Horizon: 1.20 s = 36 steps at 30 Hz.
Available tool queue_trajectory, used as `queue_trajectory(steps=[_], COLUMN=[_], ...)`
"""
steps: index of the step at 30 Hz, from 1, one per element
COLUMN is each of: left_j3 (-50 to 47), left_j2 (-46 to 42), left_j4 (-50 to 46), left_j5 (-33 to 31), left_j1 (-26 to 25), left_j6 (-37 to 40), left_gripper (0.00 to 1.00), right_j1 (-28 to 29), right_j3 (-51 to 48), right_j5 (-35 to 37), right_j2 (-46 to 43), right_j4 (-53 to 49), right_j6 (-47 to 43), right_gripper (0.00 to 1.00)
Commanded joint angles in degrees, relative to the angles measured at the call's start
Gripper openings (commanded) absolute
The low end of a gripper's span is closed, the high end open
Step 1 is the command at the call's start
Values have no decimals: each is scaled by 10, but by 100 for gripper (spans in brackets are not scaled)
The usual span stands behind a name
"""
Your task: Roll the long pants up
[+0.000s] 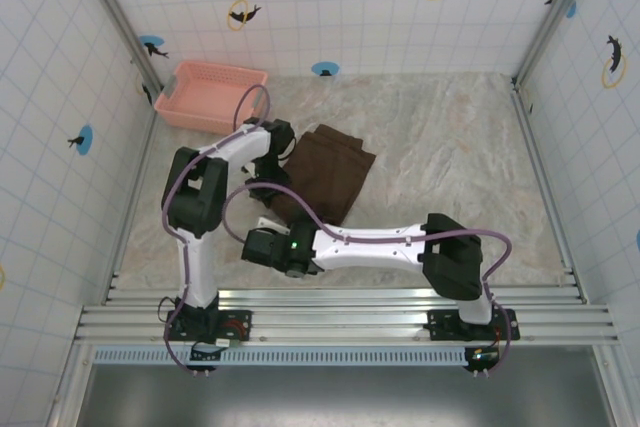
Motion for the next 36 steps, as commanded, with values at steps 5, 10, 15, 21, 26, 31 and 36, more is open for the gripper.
queue_trajectory(steps=[5,10,15,21,26,31,36], left_j3=[-46,-39,-35,-39,-42,-41,-34], left_j2=[21,14,13,5,-3,-4,-3], left_j4=[-9,-19,-20,-24,-28,-36,-48], left_j5=[2,-7,-6,-11,-17,-19,-26], left_j1=[-4,-4,-4,-4,-4,-4,-3], left_j6=[-9,-6,-6,-1,9,16,20], left_gripper=[0,0,0,0,0,0,0], right_j1=[2,1,1,-16,-28,-36,-36], right_j3=[-7,0,-17,-43,-71,-92,-96], right_j5=[41,35,39,37,66,124,200], right_j2=[24,74,94,117,130,149,182], right_j4=[17,37,61,85,101,113,102], right_j6=[27,43,67,82,80,71,67], right_gripper=[99,99,99,99,99,99,99])
